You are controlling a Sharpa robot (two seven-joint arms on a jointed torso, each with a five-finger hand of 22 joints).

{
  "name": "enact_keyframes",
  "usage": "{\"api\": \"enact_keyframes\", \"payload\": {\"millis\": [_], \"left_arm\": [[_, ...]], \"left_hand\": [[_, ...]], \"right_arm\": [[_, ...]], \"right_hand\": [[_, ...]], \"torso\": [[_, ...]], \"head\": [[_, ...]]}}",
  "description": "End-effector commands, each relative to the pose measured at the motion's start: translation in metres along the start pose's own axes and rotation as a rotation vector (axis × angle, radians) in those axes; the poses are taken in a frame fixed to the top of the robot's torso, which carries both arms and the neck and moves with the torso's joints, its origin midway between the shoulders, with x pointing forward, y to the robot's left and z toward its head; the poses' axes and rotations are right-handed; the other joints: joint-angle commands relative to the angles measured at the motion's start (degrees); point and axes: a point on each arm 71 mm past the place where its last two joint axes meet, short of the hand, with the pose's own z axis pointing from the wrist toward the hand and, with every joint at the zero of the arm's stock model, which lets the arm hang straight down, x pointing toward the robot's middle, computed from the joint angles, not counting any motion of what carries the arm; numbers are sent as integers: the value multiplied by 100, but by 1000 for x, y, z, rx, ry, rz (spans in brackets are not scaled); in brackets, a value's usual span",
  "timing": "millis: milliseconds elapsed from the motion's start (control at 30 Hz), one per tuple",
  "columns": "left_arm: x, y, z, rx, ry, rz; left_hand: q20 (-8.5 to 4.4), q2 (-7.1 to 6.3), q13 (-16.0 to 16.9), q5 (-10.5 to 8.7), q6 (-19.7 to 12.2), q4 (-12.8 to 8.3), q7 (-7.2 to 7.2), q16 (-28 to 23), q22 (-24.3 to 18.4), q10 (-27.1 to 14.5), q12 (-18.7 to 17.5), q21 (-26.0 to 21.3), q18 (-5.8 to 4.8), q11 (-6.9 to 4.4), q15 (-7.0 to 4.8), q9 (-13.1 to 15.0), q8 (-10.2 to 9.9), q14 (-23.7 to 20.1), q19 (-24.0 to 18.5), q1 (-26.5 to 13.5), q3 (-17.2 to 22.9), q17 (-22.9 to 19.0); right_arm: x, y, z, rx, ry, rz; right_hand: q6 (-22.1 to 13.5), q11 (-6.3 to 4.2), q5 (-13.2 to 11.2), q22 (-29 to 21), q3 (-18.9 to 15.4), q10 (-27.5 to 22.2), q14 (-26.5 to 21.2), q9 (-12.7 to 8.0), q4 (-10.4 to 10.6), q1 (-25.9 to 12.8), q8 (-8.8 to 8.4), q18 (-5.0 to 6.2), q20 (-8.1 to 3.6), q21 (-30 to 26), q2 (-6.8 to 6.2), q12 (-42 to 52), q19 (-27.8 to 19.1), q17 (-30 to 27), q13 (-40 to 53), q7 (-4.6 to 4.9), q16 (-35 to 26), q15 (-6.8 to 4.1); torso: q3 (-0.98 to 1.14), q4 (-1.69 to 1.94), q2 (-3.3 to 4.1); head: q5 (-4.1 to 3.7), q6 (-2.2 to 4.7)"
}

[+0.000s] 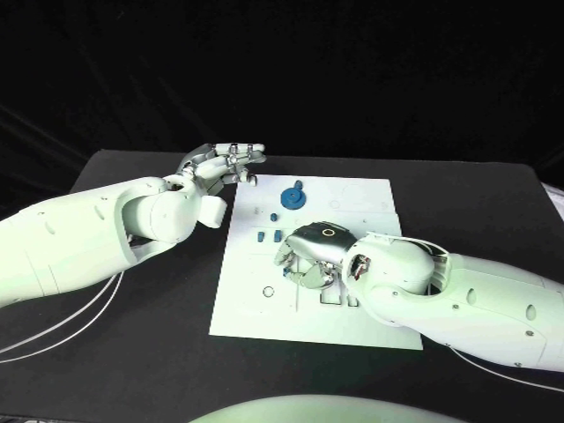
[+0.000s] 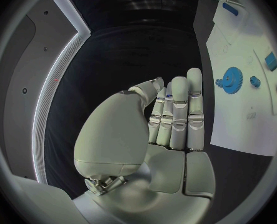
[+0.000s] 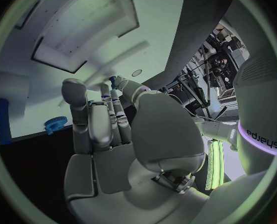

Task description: Assemble the parts on the task board

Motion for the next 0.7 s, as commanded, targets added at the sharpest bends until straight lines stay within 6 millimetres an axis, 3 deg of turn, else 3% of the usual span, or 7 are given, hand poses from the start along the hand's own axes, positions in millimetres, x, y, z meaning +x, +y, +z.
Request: {"api": "enact_keyframes", "payload": {"millis": [33, 400, 533, 700], "left_arm": [[4, 0, 0, -2, 28, -12], [2, 0, -1, -5, 27, -12], [1, 0, -1, -6, 25, -11], [1, 0, -1, -7, 27, -11]], "left_hand": [[-10, 26, 10, 15, -27, 11, 5, -37, -9, -51, 39, -24, 64, 4, -11, -8, 21, -47, -30, -41, -42, -9], [-8, 27, 10, 11, -32, 11, 7, -36, -13, -58, 44, -29, 64, 6, -8, -8, 21, -49, -29, -47, -51, -14], [-8, 27, 10, 11, -32, 11, 7, -36, -13, -58, 44, -29, 64, 6, -8, -8, 21, -49, -29, -47, -51, -14], [-8, 27, 10, 11, -32, 11, 7, -36, -13, -58, 44, -29, 64, 6, -8, -8, 21, -49, -29, -47, -51, -14]], "right_arm": [[2, -5, -2, 33, -19, -14], [-14, -9, -27, 19, -130, 30], [-32, -22, -42, 57, -156, 34], [-53, -48, -62, 135, -147, -4]], "right_hand": [[-167, 57, 21, -212, -91, -251, 132, -14, -12, 27, -4, 1, 25, -138, -81, 46, -127, -153, -17, 29, -122, 65], [-98, 38, 111, -268, -197, -282, 126, 17, -49, 92, 56, 14, 32, -184, -47, 251, -120, -230, 12, 6, -159, 50], [-39, 17, 144, -238, -201, -228, 132, 23, -58, 108, 70, 8, 29, -164, -37, 324, -90, -240, 13, -23, -160, 34], [-83, -28, 161, -270, -307, -279, 123, 7, -62, 63, 25, 11, 18, -185, -143, 359, -83, -310, -12, -113, -208, 6]], "torso": [[4, 0, 2], [4, -7, 0], [5, -5, 1], [-1, -10, -9]], "head": [[-11, 11], [-54, 58], [-96, 89], [-148, 121]]}}
